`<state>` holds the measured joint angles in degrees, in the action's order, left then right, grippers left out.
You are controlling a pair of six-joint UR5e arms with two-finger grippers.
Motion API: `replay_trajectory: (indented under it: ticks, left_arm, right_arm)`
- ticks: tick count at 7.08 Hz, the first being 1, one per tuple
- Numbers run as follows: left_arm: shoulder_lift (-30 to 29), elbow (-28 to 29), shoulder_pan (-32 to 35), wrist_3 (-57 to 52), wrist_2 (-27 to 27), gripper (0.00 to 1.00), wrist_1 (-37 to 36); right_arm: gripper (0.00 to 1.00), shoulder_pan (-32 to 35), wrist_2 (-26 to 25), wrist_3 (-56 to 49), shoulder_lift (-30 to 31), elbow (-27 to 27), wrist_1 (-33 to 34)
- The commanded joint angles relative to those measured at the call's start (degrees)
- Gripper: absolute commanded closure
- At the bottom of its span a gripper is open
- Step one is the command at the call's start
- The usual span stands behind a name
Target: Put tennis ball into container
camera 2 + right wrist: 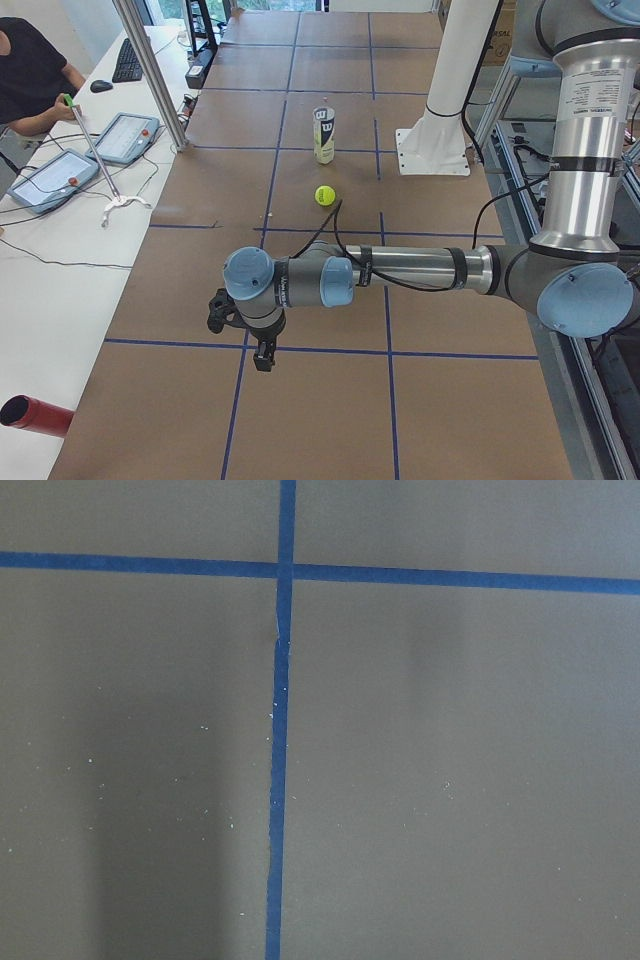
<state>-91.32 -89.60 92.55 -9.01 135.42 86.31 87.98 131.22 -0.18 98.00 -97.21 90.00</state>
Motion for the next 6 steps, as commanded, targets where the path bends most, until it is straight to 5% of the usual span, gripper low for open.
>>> replay_trajectory:
  ticks: [1,4,6]
  left_arm:
    - [-0.5,-0.2,-0.1,0.0,0.0,0.0,0.2]
    - [-2.2,-9.5,-2.1,1.9,0.0,0.0,3.5]
    - [-3.1,-21.5,-10.8,17.6,-0.1,0.0,3.5]
  right_arm:
    - [0.0,0.0,0.0,0.0,0.0,0.0,0.0]
    - [0.0,0.0,0.0,0.0,0.0,0.0,0.0]
    - [0.0,0.0,0.0,0.0,0.0,0.0,0.0]
